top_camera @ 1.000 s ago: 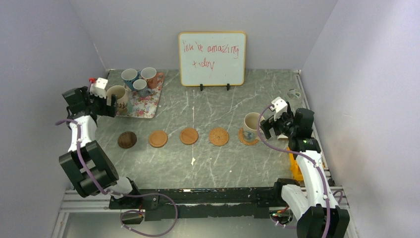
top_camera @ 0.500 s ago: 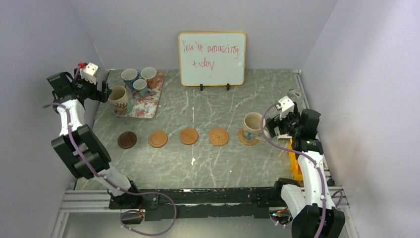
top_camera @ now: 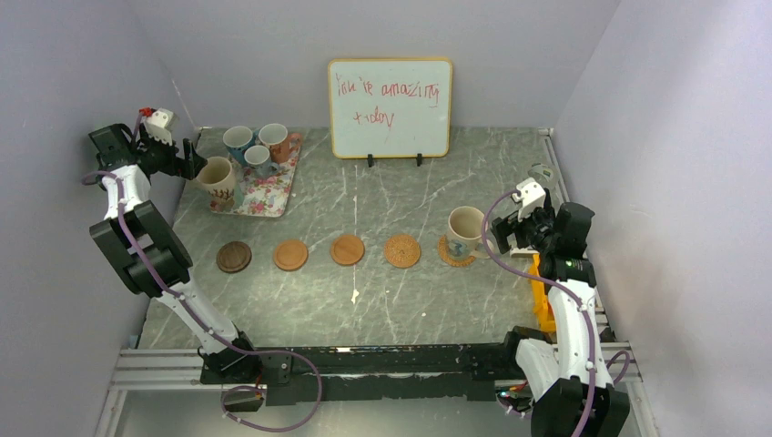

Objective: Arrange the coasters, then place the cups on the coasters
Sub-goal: Pick up the cup from the tray.

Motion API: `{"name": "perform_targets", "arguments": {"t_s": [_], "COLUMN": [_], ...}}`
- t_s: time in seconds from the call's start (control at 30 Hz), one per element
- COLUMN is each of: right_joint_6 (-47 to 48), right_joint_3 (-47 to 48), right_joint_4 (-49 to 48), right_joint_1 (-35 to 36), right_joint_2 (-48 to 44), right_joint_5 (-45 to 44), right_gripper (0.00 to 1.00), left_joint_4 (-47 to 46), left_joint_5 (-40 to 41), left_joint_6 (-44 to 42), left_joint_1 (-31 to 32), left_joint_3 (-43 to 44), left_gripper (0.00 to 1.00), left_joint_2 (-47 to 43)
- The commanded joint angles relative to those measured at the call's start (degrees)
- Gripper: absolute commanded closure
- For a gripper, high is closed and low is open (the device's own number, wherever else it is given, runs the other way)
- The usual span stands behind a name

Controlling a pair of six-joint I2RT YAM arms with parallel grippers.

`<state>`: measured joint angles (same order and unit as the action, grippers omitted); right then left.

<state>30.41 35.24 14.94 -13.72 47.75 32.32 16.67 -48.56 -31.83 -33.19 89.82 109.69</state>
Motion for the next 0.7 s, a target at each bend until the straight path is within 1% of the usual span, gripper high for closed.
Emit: {"name": "perform_targets", "arguments": {"t_s": [0.0, 0.23, 0.3, 0.47, 0.67], "right_joint_6": [0.08, 0.09, 0.00, -0.14, -0.15], "right_joint_3": [-0.15, -0.21, -0.19, -0.01, -0.22], "right_joint_4": [-1.33, -0.86, -0.83, -0.44, -0.35], "right_joint_1": [-0.50, -1.73, -2.11, -2.75, -3.67], "right_joint_2": [-1.24, -2.08, -2.28, -2.54, -3.49], "right_joint_5": [2.46, 4.16, 4.49, 5.08, 6.53], "right_gripper": [0.00, 0.00, 0.00, 0.00, 0.00], "left_joint_4": [2.36, 5.60, 8.28, 18.46, 20.85], "left_joint_5": [-3.24, -1.71, -1.22, -3.15, -2.25], "left_joint_6": [0.08, -1.35, -3.49, -8.18, -10.02], "left_joint_1": [-0.21, 0.08, 0.50, 0.75, 0.74], "left_joint_3": [3.51, 6.91, 8.15, 13.59, 12.18], "left_gripper": [0.04, 0.04, 0.04, 0.04, 0.04], "left_joint_2": [0.85, 4.32, 5.07, 8.40, 7.93]}}
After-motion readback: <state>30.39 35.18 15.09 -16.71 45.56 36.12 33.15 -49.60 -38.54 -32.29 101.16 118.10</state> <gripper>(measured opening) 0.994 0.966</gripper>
